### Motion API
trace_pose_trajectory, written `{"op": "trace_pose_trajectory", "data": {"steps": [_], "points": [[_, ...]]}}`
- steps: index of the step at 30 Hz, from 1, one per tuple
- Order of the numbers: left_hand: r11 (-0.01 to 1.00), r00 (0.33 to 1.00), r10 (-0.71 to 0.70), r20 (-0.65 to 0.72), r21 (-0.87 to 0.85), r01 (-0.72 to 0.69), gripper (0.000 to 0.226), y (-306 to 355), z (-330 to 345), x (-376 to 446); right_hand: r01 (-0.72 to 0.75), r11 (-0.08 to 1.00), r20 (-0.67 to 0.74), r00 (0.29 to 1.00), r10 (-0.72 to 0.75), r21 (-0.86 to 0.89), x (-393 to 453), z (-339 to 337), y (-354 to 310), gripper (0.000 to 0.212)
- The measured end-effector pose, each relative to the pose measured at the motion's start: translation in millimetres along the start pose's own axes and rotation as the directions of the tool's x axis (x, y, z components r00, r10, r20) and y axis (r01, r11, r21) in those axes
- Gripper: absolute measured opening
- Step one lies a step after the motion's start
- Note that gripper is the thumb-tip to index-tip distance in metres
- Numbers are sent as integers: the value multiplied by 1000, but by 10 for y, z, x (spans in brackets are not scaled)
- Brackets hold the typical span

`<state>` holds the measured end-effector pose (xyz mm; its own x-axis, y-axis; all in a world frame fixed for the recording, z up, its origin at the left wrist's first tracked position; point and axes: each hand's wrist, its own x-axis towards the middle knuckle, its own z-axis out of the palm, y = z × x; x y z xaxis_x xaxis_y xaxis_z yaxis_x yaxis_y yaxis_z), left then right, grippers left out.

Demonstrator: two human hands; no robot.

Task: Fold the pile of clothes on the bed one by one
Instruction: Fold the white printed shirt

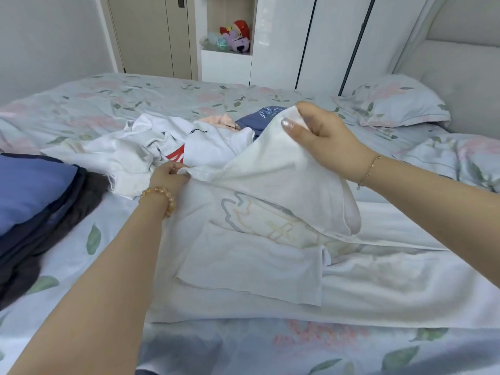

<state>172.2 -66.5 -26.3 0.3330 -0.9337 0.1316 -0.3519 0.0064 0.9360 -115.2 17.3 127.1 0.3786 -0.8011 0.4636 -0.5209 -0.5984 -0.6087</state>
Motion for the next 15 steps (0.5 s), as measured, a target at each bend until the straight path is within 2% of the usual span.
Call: {"op": "trace_pose_trajectory", "data": {"steps": [2,5,9,11,12,14,15], "points": [[1000,1000,-19,18,3,19,20,-61,-85,50,28,1000,189,982,-25,-12,-91,43,-93,33],[997,989,-59,135,-38,65,19,-150,-170,79,42,999,410,912,-30,-20,-325,221,-158,25],[999,979,-3,202,-32,10,24,-137,-270,46,70,997,536,843,-37,-41,-637,552,-73,15],[989,975,93,203,98,-115,29,-110,-316,14,49,998,589,808,-13,-45,-694,665,-25,21],[955,959,181,217,196,-224,33,-67,-336,-28,37,999,610,792,-17,-20,-685,697,-19,22],[825,875,366,317,324,-463,44,73,-363,-153,3,997,614,788,-53,82,-589,731,-21,17],[783,828,402,392,322,-533,50,151,-357,-232,-19,991,602,796,-66,134,-501,732,-15,17]]}}
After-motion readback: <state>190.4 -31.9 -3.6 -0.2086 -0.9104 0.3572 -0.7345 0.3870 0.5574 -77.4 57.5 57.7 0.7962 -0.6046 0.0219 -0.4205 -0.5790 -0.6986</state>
